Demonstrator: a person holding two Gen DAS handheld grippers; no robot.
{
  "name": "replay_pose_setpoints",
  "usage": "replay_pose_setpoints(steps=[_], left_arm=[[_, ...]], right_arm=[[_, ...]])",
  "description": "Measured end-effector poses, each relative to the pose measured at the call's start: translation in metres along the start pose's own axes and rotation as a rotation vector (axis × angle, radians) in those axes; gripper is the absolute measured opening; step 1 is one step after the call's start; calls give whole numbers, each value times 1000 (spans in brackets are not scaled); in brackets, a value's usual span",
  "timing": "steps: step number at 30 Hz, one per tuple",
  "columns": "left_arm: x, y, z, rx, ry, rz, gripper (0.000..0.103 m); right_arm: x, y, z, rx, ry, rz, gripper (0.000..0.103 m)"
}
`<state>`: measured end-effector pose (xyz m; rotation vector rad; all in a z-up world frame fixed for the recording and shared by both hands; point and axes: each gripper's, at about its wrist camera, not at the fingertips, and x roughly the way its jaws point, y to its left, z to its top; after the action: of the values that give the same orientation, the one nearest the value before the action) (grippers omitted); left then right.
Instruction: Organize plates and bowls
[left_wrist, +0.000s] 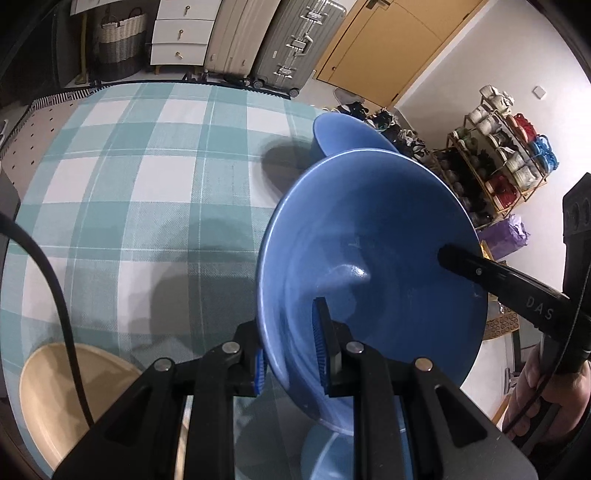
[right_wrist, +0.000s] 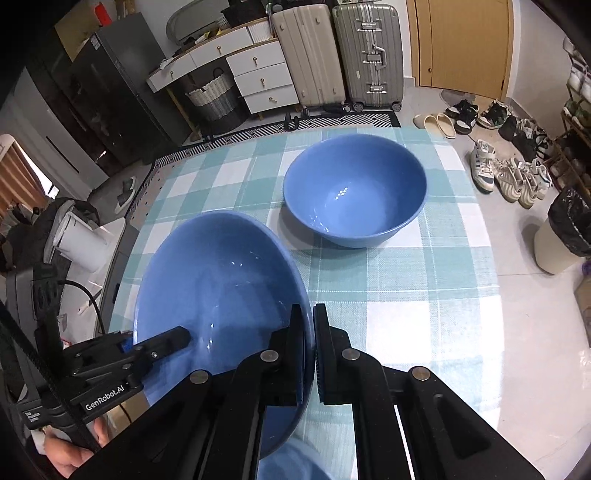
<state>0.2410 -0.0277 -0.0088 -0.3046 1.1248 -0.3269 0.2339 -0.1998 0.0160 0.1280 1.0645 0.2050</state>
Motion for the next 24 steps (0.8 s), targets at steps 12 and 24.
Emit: replay_pose_setpoints(steps=[12, 24], left_arm=[[-50, -30, -14, 62, -33, 48, 19], [-79, -58, -68, 119, -28, 97, 19]], right_arm=[[-58, 8, -18, 29, -43, 41, 5], [-96, 1, -95, 109, -35, 96, 5]])
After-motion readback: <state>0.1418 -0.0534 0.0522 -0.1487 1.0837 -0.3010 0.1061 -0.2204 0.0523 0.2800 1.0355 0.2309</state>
